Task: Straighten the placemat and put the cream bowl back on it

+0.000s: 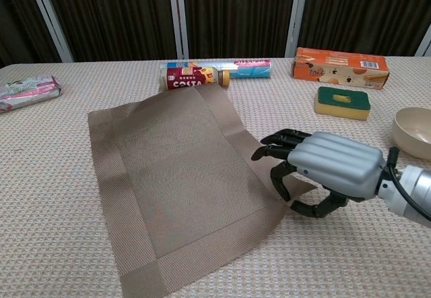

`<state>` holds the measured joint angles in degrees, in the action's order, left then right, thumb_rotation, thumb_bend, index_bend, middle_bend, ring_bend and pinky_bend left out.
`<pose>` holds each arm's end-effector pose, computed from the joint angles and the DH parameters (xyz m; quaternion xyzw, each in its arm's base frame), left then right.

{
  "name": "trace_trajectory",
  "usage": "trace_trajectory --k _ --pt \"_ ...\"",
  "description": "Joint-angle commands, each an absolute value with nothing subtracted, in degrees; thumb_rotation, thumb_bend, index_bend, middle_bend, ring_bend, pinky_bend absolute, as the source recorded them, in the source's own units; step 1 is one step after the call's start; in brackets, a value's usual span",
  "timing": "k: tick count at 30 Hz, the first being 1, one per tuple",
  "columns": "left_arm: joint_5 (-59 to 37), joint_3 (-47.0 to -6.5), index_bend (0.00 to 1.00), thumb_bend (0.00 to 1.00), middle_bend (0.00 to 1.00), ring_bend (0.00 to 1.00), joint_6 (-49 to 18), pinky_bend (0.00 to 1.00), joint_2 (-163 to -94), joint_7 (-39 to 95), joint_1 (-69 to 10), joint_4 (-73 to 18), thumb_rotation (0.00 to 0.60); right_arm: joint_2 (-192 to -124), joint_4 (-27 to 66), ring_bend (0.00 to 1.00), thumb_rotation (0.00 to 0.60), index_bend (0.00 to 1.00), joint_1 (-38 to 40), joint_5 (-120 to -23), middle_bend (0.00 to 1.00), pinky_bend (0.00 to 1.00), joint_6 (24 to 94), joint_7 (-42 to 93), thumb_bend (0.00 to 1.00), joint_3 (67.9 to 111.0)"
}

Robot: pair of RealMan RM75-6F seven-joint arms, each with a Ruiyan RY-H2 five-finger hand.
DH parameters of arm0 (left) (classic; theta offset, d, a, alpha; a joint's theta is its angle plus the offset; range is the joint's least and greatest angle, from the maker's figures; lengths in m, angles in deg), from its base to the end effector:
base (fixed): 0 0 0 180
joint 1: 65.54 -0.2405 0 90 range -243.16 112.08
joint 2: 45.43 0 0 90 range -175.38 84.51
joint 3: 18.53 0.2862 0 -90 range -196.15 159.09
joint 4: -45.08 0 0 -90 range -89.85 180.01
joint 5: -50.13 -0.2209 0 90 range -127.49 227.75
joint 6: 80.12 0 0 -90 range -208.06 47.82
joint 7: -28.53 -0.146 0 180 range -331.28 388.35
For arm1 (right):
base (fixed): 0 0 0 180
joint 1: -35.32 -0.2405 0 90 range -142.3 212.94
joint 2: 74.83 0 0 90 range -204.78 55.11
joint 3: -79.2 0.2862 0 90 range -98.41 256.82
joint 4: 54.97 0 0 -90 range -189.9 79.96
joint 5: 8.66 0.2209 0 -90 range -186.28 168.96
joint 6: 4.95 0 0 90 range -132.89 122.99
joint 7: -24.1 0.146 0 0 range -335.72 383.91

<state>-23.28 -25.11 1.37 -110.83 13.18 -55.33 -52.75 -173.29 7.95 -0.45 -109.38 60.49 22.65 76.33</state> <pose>-0.3273 0.2273 0.1552 -0.5824 -0.3754 -0.3329 0.6395 -0.2144 -0.2989 -0.0825 0.8340 -0.2243 0.4030 0.3029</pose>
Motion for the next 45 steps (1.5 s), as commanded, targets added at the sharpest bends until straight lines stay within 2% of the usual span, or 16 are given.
trace_trajectory --k 1,8,12,20,30,36,38,40,42,45 --pt "-23.4 -25.1 0.0 0.03 0.0 0.0 1.4 0.0 -110.7 13.4 -55.4 -52.9 0.6 -171.5 9.5 0.0 0.6 0.62 0.5 -111.1 0.12 0.0 62.7 22.7 0.41 74.5" --pt "-24.8 -24.6 0.0 0.03 0.0 0.0 1.9 0.0 -109.9 14.7 -55.8 -53.6 0.6 -161.7 13.3 0.0 0.6 0.62 4.0 -118.0 0.13 0.0 70.9 20.3 0.41 67.7" --pt "-25.8 -24.1 0.0 0.03 0.0 0.0 2.0 0.0 -109.7 15.2 -56.0 -54.1 0.6 -155.5 12.4 0.0 0.6 0.63 5.5 -121.1 0.14 0.0 75.7 17.8 0.41 65.8" --pt "-26.2 -23.9 0.0 0.03 0.0 0.0 1.5 0.0 -109.9 14.9 -55.8 -54.4 0.6 -149.3 5.5 0.0 0.6 0.63 2.4 -124.6 0.16 0.0 77.5 9.9 0.41 68.3" --pt "-24.5 -24.5 0.0 0.02 0.0 0.0 0.7 0.0 -110.6 13.9 -55.4 -53.4 0.6 -149.5 1.3 0.0 0.6 0.63 -5.4 -126.6 0.16 0.0 71.0 5.7 0.41 71.7" --pt "-23.5 -24.6 0.0 0.03 0.0 0.0 0.3 0.0 -110.8 13.7 -55.4 -52.6 0.6 -150.7 -1.4 0.0 0.6 0.62 -8.1 -126.8 0.16 0.0 67.8 3.0 0.37 72.7" --pt "-23.5 -24.6 0.0 0.03 0.0 0.0 0.3 0.0 -110.8 13.7 -55.4 -52.4 0.6 -151.0 -1.8 0.0 0.6 0.53 -8.2 -125.7 0.15 0.0 67.3 2.9 0.28 73.4" --pt "-23.6 -24.5 0.0 0.03 0.0 0.0 0.3 0.0 -110.9 13.7 -55.4 -52.3 0.6 -151.3 -2.0 0.0 0.6 0.24 -7.9 -124.5 0.08 0.0 67.6 2.8 0.08 74.2" --pt "-23.8 -24.4 0.0 0.03 0.0 0.0 0.3 0.0 -110.9 13.7 -55.4 -52.2 0.6 -151.6 -1.9 0.0 0.6 0.05 -6.4 -121.9 0.01 0.0 69.0 2.1 0.0 75.8" --pt "-24.1 -24.3 0.0 0.02 0.0 0.0 0.1 0.0 -111.0 13.7 -55.4 -52.1 0.6 -151.7 0.7 0.0 0.6 0.0 -3.2 -117.2 0.0 0.0 72.0 2.6 0.0 78.3"
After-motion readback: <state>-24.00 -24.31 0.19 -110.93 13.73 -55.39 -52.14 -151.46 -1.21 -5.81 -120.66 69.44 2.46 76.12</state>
